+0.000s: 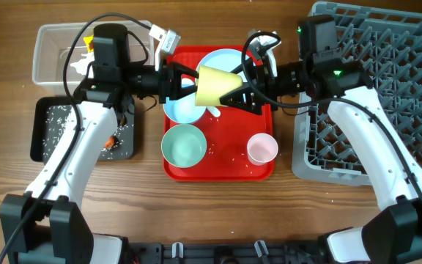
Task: Sort waste into correct bins and load items into the dishwasher rack
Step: 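Hand the yellow cup from the left gripper to the right gripper, then carry the yellow cup with the right gripper and place it in the rack, then grasp the pink cup with the left gripper and lift it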
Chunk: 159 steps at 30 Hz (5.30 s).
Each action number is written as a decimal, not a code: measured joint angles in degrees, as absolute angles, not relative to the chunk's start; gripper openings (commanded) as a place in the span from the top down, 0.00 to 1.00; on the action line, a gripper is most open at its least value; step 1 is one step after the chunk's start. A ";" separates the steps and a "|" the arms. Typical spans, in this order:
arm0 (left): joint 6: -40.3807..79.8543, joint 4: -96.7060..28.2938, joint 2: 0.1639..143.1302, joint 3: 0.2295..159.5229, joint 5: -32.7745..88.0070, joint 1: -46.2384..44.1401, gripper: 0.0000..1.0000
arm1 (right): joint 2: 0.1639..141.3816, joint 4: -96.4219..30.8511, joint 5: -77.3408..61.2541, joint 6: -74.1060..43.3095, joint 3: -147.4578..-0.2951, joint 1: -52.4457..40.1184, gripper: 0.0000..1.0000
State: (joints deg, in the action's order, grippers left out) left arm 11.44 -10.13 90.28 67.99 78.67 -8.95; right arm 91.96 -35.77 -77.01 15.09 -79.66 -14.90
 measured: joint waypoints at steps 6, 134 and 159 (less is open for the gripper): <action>11.44 -10.00 90.28 67.99 77.93 -9.28 0.93 | 91.94 -35.48 -76.82 15.09 -79.66 -14.81 0.43; 12.73 -26.50 100.27 68.01 2.90 -46.76 0.46 | 86.76 -69.91 -22.22 -1.13 -88.66 8.38 0.01; 4.71 -28.97 83.79 68.12 71.77 -15.29 0.96 | 86.43 -58.87 -77.43 25.45 -75.35 7.01 0.00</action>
